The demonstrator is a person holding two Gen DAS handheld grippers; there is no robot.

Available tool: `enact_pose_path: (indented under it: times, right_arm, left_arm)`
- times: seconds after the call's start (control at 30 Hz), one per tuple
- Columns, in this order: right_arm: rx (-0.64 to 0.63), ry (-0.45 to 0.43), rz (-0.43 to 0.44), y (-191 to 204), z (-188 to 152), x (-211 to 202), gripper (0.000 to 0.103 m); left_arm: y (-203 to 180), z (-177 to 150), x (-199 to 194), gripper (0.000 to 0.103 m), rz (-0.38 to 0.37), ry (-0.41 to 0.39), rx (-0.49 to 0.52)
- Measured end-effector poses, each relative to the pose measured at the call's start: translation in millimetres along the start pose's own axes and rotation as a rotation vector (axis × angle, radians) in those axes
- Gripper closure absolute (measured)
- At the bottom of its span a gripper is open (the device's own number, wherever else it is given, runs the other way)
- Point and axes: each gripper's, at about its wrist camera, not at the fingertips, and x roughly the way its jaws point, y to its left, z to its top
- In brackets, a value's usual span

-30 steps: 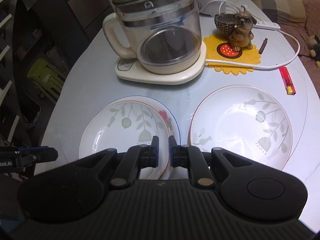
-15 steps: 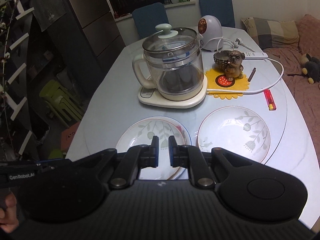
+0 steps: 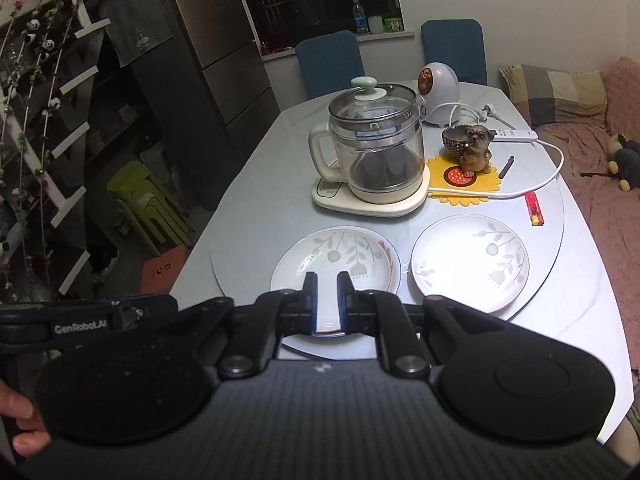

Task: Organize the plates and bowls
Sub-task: 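Lower the leaf plate onto the rose plate and open the right tool, then move the right tool to the other leaf-patterned plate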

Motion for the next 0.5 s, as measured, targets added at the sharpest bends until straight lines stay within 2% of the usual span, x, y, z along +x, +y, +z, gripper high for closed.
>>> enact_pose_path:
  times: [0.33,0.47,0.5]
  right_arm:
    - [-0.043,0.011,0.02,-13,-31,-30,0.089]
    - [-0.061,0.007,0.024,-19,-40,-39,0.088]
    - [-0.066,0.005,0.016,-20,-42,-41,0.088]
  left_arm:
    - [-22,-43,-27,0.078,0.04,-0.003,-0.042]
    - [-30,-61,-35,0.069,0.055,0.006,-0.056]
    - [-32,-64,-37,0.064,0.057,0.008,-0.057]
